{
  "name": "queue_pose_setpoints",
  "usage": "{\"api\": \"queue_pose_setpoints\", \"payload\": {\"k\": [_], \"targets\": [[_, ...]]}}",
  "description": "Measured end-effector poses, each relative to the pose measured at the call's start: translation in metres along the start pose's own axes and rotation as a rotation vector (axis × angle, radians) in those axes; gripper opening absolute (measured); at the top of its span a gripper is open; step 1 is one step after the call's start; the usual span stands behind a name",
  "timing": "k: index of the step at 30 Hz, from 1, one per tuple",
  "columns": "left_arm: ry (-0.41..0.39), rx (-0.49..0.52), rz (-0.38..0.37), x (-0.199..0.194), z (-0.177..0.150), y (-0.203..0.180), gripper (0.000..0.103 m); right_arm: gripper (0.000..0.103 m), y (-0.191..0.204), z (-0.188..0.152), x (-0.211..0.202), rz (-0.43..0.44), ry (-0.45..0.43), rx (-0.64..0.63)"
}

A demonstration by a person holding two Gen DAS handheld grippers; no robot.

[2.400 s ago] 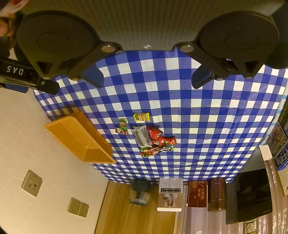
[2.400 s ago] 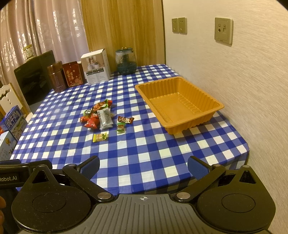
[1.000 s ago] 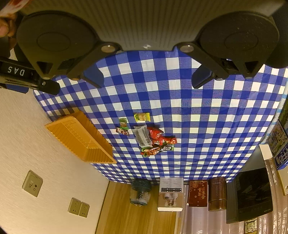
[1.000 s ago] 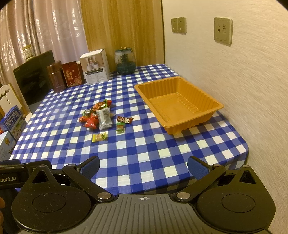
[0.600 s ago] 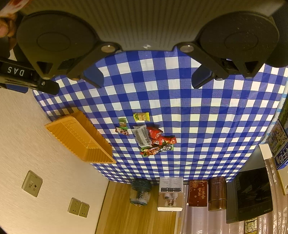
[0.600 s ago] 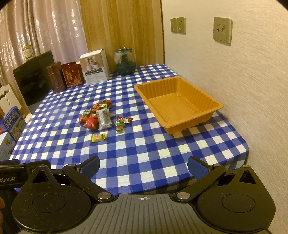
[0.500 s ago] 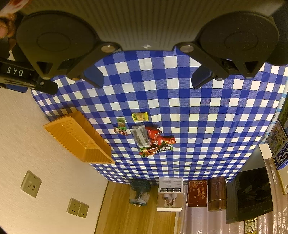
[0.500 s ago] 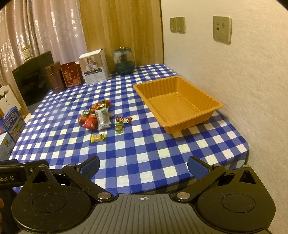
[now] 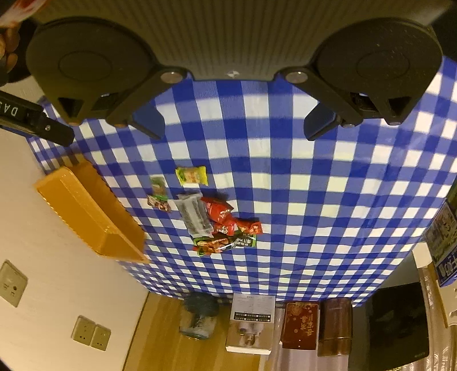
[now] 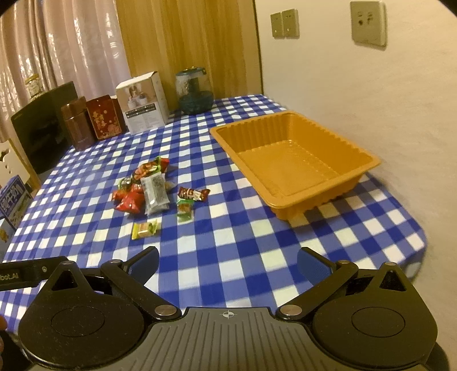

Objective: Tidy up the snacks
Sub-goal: 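Grasp the yellow candy with the left tool while the right tool grasps the green candy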

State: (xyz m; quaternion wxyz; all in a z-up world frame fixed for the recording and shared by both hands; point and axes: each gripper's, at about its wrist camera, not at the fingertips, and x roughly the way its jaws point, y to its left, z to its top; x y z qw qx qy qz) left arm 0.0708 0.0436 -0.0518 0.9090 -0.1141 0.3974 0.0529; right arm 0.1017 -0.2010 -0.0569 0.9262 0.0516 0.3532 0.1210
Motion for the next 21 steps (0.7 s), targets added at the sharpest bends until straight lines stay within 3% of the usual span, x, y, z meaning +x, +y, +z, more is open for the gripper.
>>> {"api": "queue_pose_setpoints", "payload": {"k": [2,4,10,18,21], "targets": [[-0.009,0.01,-0.015,0.014,0.003,-0.001,0.102,0.101,0.001,0.002,0.014,0.001,0.001,0.004],[-0.012,0.028,-0.036,0.03,0.006,-0.003,0.096,0.084,0.0,0.004,0.029,0.003,0.009,0.008],[-0.03,0.047,-0.087,0.071,0.01,-0.015,0.092,0.073,-0.007,0.006,0.068,0.004,0.035,0.02],[-0.056,0.09,-0.12,0.113,0.011,-0.033,0.082,0.072,-0.018,0.003,0.094,-0.017,0.058,0.043],[-0.066,0.124,-0.112,0.124,0.011,-0.042,0.065,0.072,-0.021,0.002,0.099,-0.025,0.06,0.047]]}}
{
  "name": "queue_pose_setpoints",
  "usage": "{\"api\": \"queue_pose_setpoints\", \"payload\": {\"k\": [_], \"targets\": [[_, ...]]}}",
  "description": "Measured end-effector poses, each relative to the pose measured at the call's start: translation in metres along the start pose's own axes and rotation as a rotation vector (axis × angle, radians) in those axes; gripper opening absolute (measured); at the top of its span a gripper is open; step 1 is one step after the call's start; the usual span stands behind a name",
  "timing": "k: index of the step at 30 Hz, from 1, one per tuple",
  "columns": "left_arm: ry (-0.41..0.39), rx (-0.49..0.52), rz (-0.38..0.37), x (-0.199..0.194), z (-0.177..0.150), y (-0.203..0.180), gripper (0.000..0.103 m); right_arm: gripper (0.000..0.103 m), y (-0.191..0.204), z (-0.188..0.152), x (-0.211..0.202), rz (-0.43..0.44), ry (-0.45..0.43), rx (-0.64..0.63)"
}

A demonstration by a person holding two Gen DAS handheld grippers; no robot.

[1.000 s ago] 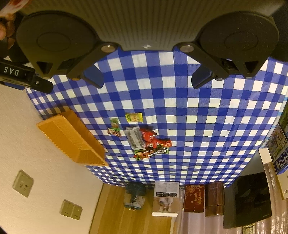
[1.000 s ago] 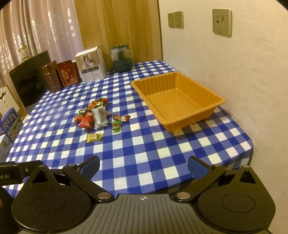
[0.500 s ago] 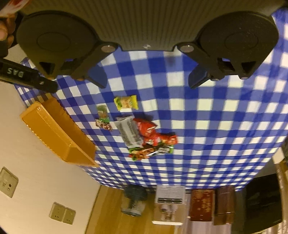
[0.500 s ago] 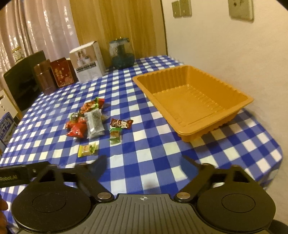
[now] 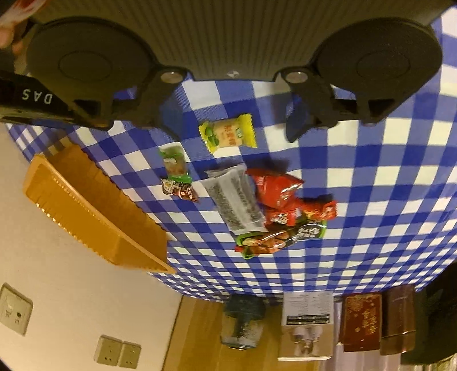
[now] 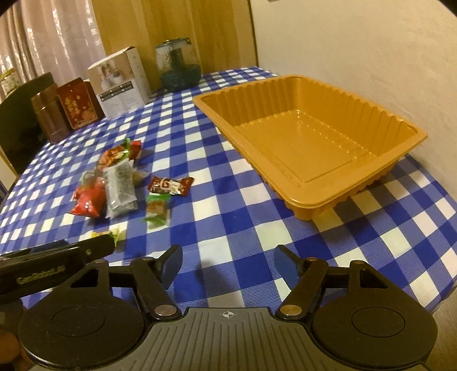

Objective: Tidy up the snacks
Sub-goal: 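Grasp the yellow candy with the left tool while the right tool grasps the green candy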

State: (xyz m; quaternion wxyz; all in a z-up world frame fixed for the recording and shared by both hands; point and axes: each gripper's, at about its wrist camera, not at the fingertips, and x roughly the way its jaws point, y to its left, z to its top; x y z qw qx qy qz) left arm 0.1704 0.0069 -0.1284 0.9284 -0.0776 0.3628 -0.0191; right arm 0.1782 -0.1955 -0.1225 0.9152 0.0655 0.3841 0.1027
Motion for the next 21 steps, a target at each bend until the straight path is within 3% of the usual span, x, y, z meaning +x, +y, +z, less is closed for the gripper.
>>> {"api": "queue_pose_setpoints", "payload": {"k": [8,13,21], "targets": [[-0.002,0.083,0.036,0.009,-0.006,-0.006,0.038,0.072,0.004,0.001,0.009,0.004,-0.005,-0.006],[-0.014,0.076,0.041,-0.001,-0.003,0.003,0.022,0.072,0.017,0.004,0.014,0.044,-0.01,-0.036],[-0.012,0.03,0.076,-0.017,-0.003,0.029,0.021,0.071,0.039,0.017,0.031,0.107,-0.025,-0.101]]}}
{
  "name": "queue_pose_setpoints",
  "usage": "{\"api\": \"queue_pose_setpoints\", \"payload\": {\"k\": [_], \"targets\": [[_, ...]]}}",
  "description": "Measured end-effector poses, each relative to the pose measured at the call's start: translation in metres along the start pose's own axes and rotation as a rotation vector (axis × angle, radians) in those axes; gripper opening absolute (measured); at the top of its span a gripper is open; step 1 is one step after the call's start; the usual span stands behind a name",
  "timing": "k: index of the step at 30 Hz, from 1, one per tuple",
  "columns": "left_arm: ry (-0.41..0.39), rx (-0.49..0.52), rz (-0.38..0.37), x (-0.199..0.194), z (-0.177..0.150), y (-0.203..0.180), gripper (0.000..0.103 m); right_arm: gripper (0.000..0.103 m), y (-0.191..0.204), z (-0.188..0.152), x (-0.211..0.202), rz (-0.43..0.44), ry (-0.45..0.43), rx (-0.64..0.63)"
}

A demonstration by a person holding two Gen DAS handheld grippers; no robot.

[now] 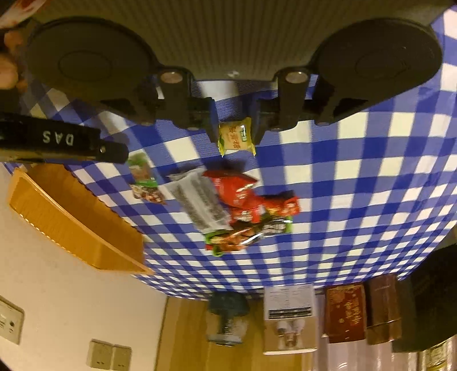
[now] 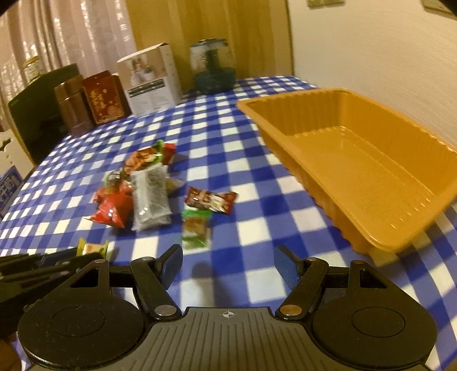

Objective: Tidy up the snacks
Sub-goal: 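Grasp the yellow candy with the left tool while the right tool grasps the green candy, then carry both candies over the orange tray and open both tools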

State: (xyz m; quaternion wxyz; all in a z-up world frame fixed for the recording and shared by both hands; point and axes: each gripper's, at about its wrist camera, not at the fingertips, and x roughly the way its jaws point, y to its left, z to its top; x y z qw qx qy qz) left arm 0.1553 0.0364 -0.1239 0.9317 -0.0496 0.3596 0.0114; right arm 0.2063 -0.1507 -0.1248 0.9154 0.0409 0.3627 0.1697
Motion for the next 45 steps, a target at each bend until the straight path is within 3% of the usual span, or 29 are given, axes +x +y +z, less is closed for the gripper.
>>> {"api": "queue_pose_setpoints", "payload": {"k": [5,14,16,23,30,38,45], "targets": [[0.0,-0.036,0.009,-0.002,0.0,0.011,0.021,0.066,0.012,0.006,0.014,0.016,-0.009,-0.038],[0.002,-0.043,-0.011,-0.002,-0.001,0.009,0.021,0.036,0.021,0.01,0.035,-0.007,0.001,-0.079],[0.003,-0.045,-0.012,-0.003,-0.001,0.009,0.021,0.021,0.022,0.008,0.035,-0.008,0.0,-0.096],[-0.01,-0.039,-0.024,-0.008,0.004,0.003,0.021,0.021,0.015,0.011,0.018,-0.019,-0.03,-0.079],[-0.056,-0.006,-0.081,-0.02,0.024,-0.021,0.021,0.021,-0.003,0.033,-0.03,-0.035,-0.132,-0.03],[-0.125,0.039,-0.223,-0.03,0.063,-0.082,0.021,0.021,-0.061,0.063,-0.082,-0.131,-0.19,0.073],[-0.131,0.116,-0.32,-0.016,0.082,-0.147,0.021,0.021,-0.123,0.069,-0.098,-0.205,-0.196,0.125]]}}
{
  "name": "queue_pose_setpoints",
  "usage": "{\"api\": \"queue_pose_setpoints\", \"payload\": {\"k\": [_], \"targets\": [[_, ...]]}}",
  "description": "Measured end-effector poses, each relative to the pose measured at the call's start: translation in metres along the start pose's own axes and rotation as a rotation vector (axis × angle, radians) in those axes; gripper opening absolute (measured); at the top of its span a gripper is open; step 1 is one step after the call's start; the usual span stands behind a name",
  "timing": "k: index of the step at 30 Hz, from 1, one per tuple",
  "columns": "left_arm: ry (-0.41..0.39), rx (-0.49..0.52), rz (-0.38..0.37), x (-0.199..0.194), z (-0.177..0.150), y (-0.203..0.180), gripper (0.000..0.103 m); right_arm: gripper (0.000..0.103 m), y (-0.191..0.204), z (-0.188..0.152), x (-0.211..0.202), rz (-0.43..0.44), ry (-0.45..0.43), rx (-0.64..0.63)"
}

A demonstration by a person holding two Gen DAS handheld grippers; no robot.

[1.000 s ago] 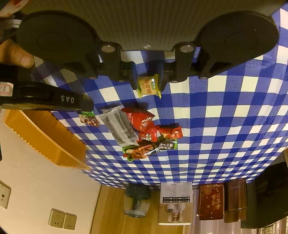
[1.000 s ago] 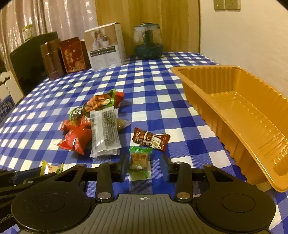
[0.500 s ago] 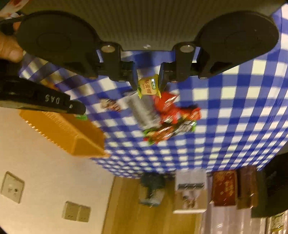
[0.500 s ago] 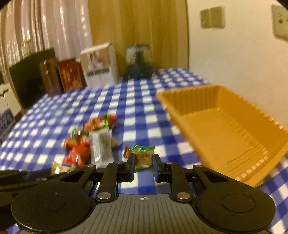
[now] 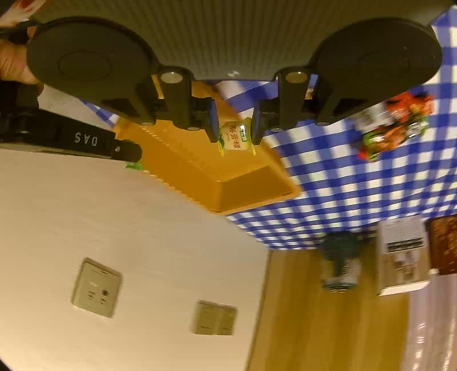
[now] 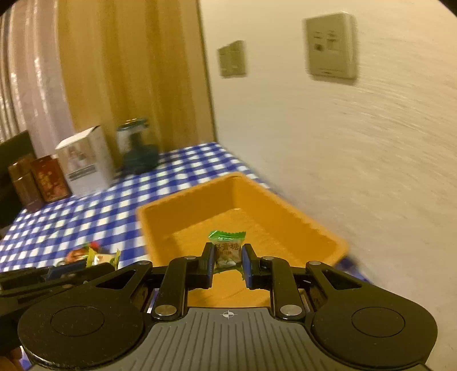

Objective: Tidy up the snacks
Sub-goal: 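Carry both candies over the orange tray and open both tools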

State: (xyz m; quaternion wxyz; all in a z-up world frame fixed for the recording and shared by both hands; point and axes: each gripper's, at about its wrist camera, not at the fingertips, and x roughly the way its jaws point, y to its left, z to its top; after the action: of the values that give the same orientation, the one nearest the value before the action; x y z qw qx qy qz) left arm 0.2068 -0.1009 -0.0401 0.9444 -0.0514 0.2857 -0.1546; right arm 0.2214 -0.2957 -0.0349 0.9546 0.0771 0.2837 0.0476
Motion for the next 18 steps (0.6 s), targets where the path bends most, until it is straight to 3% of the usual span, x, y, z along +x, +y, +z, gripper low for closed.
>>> {"api": "queue_pose_setpoints", "payload": {"k": [6,9,18], "targets": [[0.025,0.054,-0.036,0.031,0.003,-0.023,0.021,0.021,-0.027,-0.001,0.011,-0.023,0.004,0.024],[0.035,0.06,-0.052,0.044,-0.003,-0.028,0.026,0.021,-0.033,-0.002,0.014,-0.025,0.01,0.035],[0.04,0.054,0.0,0.038,-0.01,-0.016,0.029,0.021,-0.036,-0.006,0.019,-0.007,0.033,0.054]]}}
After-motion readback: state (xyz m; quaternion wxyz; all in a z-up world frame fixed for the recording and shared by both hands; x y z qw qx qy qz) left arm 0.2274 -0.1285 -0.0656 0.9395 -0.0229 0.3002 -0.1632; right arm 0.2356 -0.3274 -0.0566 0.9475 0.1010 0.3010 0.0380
